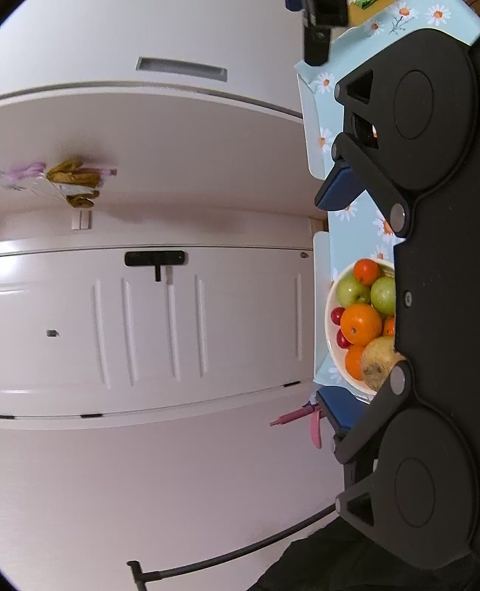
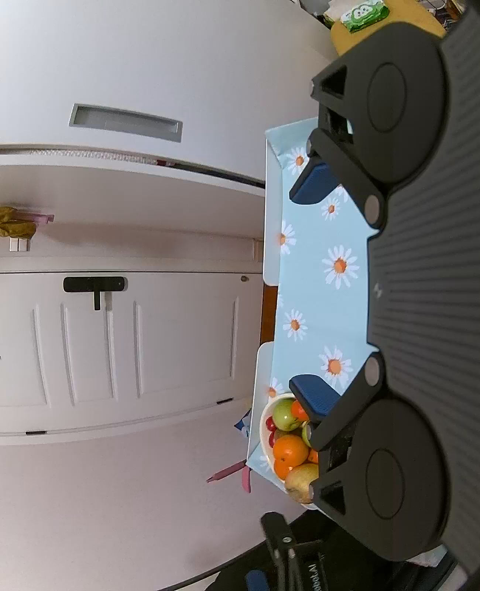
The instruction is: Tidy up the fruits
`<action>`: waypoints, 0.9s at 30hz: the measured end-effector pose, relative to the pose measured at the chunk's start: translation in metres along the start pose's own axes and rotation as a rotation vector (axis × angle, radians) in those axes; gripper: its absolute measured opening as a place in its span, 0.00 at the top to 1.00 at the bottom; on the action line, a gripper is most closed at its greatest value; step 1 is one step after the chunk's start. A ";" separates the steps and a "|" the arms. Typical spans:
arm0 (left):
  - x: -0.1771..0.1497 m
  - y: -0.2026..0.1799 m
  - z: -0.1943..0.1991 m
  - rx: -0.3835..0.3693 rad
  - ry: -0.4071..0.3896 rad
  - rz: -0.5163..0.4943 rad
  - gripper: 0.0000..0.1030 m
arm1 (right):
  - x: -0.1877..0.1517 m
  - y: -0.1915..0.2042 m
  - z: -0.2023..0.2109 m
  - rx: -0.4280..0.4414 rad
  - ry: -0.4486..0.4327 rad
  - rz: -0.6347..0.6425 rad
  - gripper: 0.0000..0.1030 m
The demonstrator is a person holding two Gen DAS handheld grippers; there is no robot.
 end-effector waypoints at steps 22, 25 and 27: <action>-0.001 -0.009 0.011 0.008 -0.021 -0.019 0.00 | -0.006 -0.007 0.007 -0.034 -0.005 -0.025 0.00; -0.001 -0.009 0.011 0.010 -0.021 -0.018 0.00 | -0.006 -0.006 0.007 -0.033 -0.005 -0.029 0.00; -0.001 -0.009 0.011 0.010 -0.022 -0.019 0.00 | -0.007 -0.006 0.007 -0.034 -0.005 -0.029 0.00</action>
Point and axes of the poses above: each gripper's, at about its wrist camera, not at the fingertips, and z roughly against the way its jaws point, y to its left, x to its top, the point moved 10 cm from there along -z, roughly the way its jaws point, and after that the axes turned 3 degrees about x, right-handed, at the moved point
